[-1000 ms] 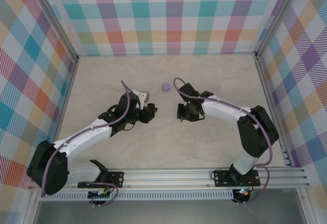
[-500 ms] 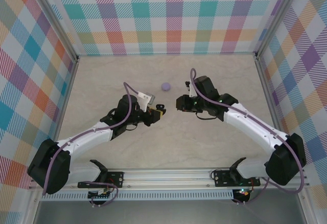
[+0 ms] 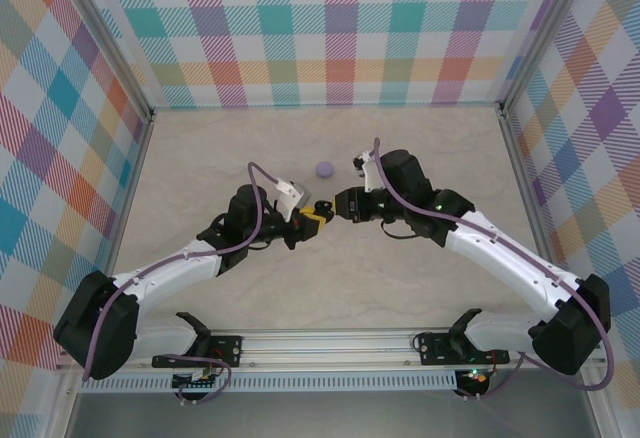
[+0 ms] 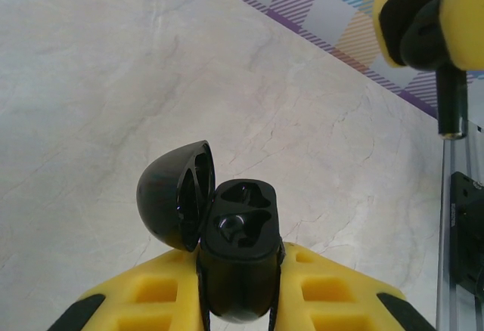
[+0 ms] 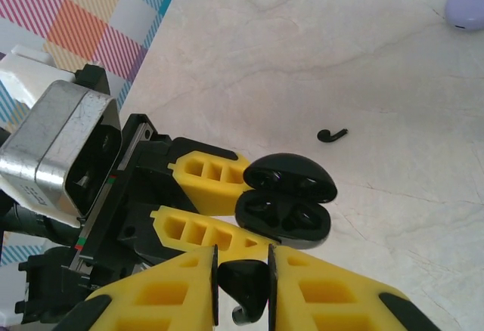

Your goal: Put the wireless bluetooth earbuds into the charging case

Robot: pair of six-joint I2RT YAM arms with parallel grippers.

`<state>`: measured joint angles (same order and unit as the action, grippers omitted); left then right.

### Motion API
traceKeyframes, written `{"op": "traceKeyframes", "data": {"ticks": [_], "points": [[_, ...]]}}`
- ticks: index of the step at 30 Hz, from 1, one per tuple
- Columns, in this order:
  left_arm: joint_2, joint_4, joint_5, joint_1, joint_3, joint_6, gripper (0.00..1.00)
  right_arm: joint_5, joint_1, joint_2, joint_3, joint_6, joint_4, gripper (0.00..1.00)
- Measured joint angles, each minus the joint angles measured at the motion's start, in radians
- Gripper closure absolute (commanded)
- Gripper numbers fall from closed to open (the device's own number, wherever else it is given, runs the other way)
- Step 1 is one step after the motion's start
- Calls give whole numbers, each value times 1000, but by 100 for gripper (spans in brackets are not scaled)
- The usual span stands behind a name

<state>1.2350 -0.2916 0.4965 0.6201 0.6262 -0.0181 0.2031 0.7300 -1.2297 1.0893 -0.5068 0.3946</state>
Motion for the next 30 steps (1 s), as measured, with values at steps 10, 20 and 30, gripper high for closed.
{"op": "traceKeyframes", "data": {"ticks": [10, 20, 30], "points": [[0, 1, 32, 8, 1, -32, 82, -40, 41, -46, 51, 41, 1, 77], [-23, 4, 58, 8, 5, -32, 81, -97, 69, -77, 67, 72, 5, 77], [-36, 10, 79, 8, 14, -31, 81, -143, 90, -103, 71, 94, 10, 77]]}}
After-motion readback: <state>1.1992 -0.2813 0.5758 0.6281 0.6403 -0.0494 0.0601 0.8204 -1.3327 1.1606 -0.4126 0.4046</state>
